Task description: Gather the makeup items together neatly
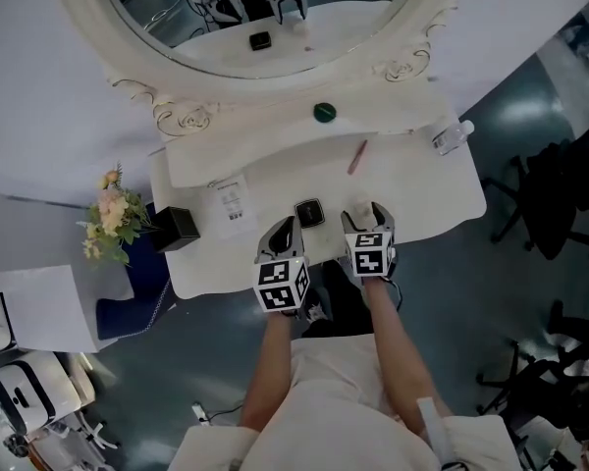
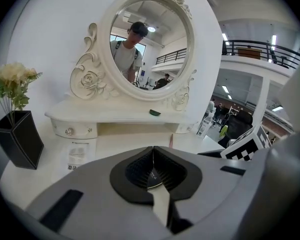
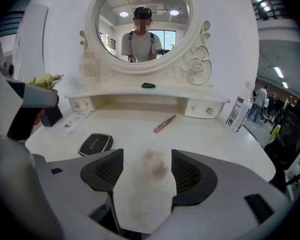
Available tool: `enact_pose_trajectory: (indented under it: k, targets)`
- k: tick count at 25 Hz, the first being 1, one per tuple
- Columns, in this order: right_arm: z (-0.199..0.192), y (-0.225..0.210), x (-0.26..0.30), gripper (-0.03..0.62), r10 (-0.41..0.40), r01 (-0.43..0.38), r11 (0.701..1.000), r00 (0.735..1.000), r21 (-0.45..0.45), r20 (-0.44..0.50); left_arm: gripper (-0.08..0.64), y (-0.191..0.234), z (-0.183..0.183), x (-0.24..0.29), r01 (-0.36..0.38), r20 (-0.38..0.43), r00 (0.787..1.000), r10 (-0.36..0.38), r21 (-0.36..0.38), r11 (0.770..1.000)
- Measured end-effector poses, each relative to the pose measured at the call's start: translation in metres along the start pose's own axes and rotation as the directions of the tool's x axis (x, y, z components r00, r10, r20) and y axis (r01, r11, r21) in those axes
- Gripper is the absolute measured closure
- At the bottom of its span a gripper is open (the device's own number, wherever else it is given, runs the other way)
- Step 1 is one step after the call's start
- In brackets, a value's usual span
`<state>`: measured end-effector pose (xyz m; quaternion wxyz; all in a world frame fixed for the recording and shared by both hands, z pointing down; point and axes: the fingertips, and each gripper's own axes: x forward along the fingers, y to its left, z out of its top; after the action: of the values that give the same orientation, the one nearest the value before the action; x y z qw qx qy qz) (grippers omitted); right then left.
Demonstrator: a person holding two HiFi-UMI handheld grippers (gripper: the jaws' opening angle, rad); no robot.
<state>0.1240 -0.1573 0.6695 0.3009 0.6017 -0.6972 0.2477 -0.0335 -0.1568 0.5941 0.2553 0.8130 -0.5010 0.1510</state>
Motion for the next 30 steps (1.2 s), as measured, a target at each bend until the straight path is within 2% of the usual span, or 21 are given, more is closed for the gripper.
enact_pose_trajectory:
  k: [5,8,9,10,19,25,30]
  targets:
    - [-0.006,-0.014,0.013,0.288,-0.019,0.018,1.000,0.999,-0.021,-0.048,0.545,-0.007,-0.001,0.013,0.016,-0.021,1.000,-0.016,0.011,1.000]
    - [-0.008,-0.018,0.019,0.291,-0.029,0.030,0.999,0.998,0.015,-0.054,0.545,-0.007,-0.003,0.018,0.017,-0.033,0.999,-0.017,0.011,1.000]
    - [-0.007,-0.019,0.020,0.322,-0.039,0.040,0.999,0.998,0.023,-0.053,0.545,-0.006,-0.004,0.019,0.016,-0.037,0.999,-0.016,0.011,1.000]
    - [-0.007,-0.020,0.020,0.395,-0.050,0.051,0.998,0.997,0.023,-0.052,0.545,-0.004,-0.005,0.021,0.014,-0.041,0.999,-0.014,0.010,1.000]
    - [0.016,0.003,0.020,0.402,-0.022,0.023,0.995,1.000,0.098,-0.017,0.545,0.000,-0.008,0.027,0.000,-0.049,0.999,0.000,-0.011,1.000]
    - [0.015,0.019,0.030,0.400,-0.002,0.005,0.998,0.999,0.059,-0.044,0.545,0.002,-0.004,0.025,-0.013,-0.039,0.999,0.012,-0.011,1.000]
    - [0.008,0.025,0.035,0.396,0.009,-0.006,0.998,0.998,0.064,-0.058,0.545,0.011,-0.004,0.020,-0.034,-0.035,0.999,0.033,-0.027,0.999]
